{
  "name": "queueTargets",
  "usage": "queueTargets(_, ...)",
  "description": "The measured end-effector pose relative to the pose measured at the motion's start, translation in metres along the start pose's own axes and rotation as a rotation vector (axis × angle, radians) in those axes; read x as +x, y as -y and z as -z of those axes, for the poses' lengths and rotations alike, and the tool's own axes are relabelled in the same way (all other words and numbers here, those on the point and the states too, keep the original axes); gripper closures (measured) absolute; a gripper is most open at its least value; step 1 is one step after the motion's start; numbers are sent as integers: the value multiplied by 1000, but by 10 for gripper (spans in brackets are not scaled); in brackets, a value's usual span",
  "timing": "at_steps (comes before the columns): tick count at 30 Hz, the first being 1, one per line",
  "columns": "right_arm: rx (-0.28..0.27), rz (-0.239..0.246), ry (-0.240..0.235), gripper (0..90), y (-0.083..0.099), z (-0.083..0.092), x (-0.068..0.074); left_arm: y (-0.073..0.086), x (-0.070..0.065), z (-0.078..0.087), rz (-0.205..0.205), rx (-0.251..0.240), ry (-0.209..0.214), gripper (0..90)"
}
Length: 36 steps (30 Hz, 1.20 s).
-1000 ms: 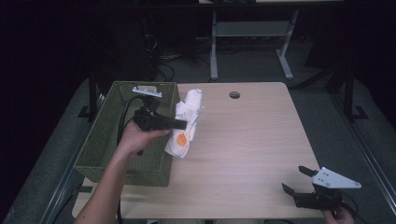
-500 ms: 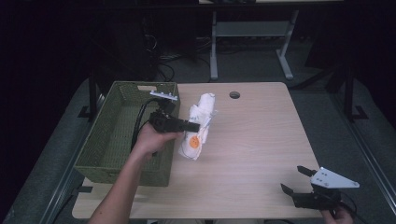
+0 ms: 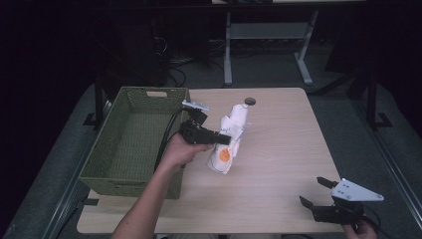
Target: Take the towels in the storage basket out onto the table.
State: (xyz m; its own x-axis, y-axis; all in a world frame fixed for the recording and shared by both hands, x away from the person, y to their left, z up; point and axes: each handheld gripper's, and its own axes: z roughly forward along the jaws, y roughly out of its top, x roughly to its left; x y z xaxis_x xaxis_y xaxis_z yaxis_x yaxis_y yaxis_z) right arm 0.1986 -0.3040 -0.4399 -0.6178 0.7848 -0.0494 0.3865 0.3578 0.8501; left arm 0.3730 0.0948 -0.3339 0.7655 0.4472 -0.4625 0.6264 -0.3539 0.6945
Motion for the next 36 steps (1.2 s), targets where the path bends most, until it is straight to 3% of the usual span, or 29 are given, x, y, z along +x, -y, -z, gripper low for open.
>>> queueTargets(15, -5, -5, 0, 139, 2, 0, -3, 2, 3, -48, -2, 48, 17, 764)
queueTargets(36, 5, -4, -4, 138, 2, -4, -4, 14, 22, -82, 55, 45, -6, 759)
